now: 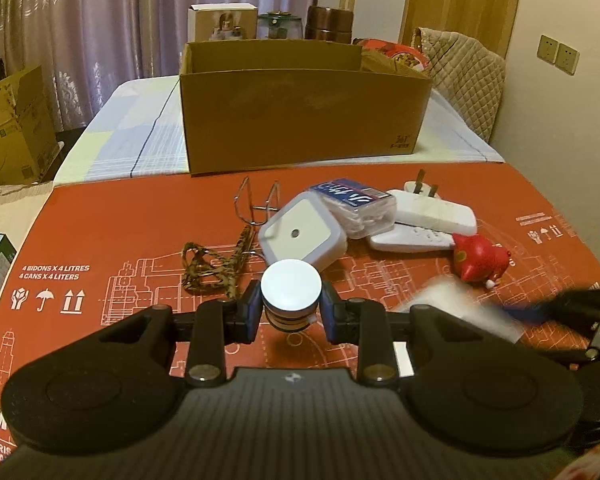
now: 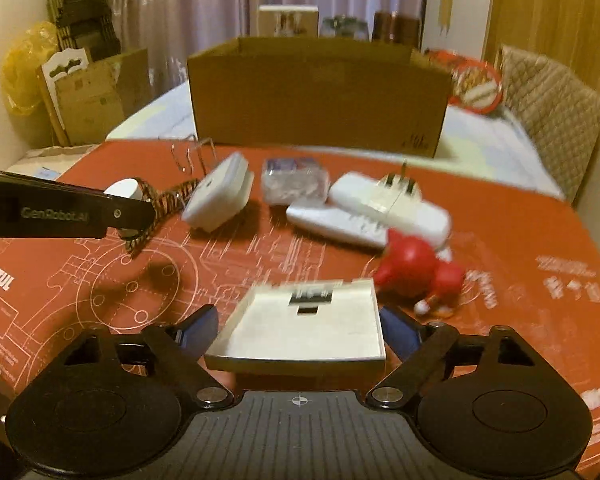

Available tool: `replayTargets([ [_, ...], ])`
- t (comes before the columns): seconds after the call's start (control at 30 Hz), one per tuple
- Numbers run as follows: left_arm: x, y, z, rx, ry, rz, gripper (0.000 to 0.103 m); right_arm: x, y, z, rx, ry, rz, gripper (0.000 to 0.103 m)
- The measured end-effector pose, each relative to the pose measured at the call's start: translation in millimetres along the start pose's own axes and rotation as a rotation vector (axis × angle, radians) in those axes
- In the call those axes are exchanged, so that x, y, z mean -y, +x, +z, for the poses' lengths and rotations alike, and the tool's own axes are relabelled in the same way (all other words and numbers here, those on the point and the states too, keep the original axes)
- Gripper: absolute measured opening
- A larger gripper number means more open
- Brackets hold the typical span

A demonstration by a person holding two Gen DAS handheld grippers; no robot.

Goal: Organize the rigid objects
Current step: 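Carry the white cylinder with the left gripper while the right gripper carries the white tray toward the box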

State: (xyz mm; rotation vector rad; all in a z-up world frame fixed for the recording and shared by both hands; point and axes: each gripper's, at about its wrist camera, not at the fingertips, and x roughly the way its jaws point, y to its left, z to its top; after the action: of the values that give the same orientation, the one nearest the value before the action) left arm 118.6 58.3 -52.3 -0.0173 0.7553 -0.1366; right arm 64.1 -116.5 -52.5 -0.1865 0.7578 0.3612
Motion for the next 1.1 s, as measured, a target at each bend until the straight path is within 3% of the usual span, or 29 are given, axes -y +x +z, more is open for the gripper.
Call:
replayTargets([
  [0.03, 2, 1, 0, -0.001, 0.0, -0.004, 0.026, 3, 3, -2, -0.022, 0.013, 0.003, 0.001],
  [0.17, 4, 1, -2, -0.006, -0.009, -0.015, 0.026, 10, 13, -11, -0.091, 0.054, 0.022, 0.002],
  [0.23, 2, 1, -1, -0.005, -0.013, -0.011, 0.026, 9, 11, -14, -0.076, 0.052, 0.021, 0.011],
  [0.27, 1, 0, -1, -0.004, -0.015, -0.007, 0.026, 9, 10, -14, -0.069, 0.057, 0.027, 0.028],
  [0.3, -1, 0, 0, -0.002, -0.016, -0.001, 0.025, 9, 9, -14, -0.06, 0.071, 0.046, 0.056],
  [0.37, -5, -2, 1, 0.004, -0.016, 0.016, 0.025, 9, 6, -12, -0.026, 0.102, 0.077, 0.083],
  [0.5, -20, -7, 1, 0.012, -0.037, 0.056, 0.026, -9, 5, -6, 0.003, 0.098, 0.155, 0.091],
  [0.63, -30, -9, -2, 0.009, -0.061, 0.076, 0.025, -29, 18, -3, -0.036, 0.123, 0.186, 0.095],
  [0.77, -32, -8, -3, 0.005, -0.056, 0.071, 0.025, -51, 34, -5, -0.057, 0.08, 0.148, 0.097],
  [0.87, -32, -6, -3, 0.003, -0.057, 0.069, 0.025, -64, 42, -11, -0.05, -0.007, 0.067, 0.098],
  [0.93, -32, -6, -3, 0.005, -0.06, 0.067, 0.025, -58, 39, -13, -0.051, 0.011, 0.067, 0.097],
  [1.0, -31, -6, -2, 0.008, -0.059, 0.062, 0.025, -50, 34, -13, -0.035, 0.01, 0.058, 0.083],
  [1.1, -26, -7, 1, 0.017, -0.052, 0.051, 0.025, -37, 31, -12, -0.048, 0.049, 0.065, 0.082],
])
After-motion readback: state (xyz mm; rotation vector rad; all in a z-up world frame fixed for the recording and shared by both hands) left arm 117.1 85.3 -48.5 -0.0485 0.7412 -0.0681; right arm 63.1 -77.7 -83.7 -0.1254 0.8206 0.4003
